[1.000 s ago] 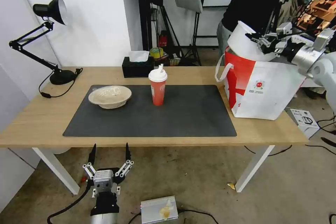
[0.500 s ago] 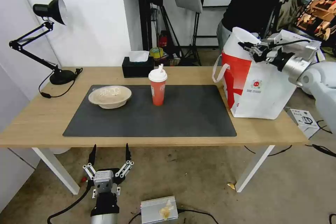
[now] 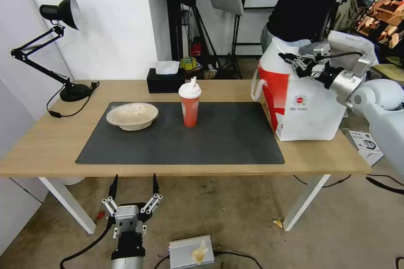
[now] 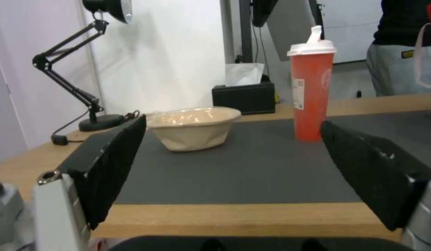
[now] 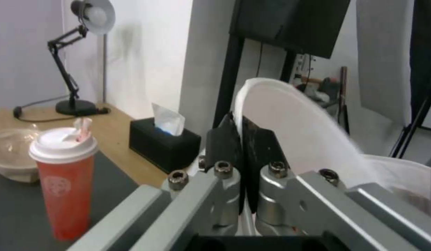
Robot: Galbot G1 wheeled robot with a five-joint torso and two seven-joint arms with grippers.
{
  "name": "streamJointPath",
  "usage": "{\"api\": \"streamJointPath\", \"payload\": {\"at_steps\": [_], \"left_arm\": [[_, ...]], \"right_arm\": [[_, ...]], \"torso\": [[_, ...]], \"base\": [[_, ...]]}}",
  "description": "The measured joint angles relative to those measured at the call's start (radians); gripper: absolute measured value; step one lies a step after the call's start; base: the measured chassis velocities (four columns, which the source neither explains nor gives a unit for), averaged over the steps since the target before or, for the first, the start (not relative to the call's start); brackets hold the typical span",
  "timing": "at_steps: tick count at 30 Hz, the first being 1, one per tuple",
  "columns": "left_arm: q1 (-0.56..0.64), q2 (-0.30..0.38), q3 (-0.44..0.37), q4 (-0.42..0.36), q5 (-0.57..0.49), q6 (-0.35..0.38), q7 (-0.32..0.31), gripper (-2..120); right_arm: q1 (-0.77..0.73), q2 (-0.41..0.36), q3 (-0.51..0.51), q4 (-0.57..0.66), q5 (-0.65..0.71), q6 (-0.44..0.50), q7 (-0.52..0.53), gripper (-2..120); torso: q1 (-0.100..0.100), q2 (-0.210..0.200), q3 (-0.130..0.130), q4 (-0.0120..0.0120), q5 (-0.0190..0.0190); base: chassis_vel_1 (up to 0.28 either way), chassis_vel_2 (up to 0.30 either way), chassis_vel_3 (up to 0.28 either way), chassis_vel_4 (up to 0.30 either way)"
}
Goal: Pick up the trash from the table and place it into the takeout bag.
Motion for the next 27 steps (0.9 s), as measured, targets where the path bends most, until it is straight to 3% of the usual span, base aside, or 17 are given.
{"api": "streamJointPath", "payload": {"at_steps": [27], "left_arm": [[-0.002,-0.004,0.011,0.012,0.013,0.001,-0.001,100]], "right_arm": [[-0.028,0.01,0.036,0.033,0.053,-0.015,0.043,0]], "torso": [[0.0,0.0,0.0,0.0,0.0]], "base": [[0.0,0.0,0.0,0.0]]}}
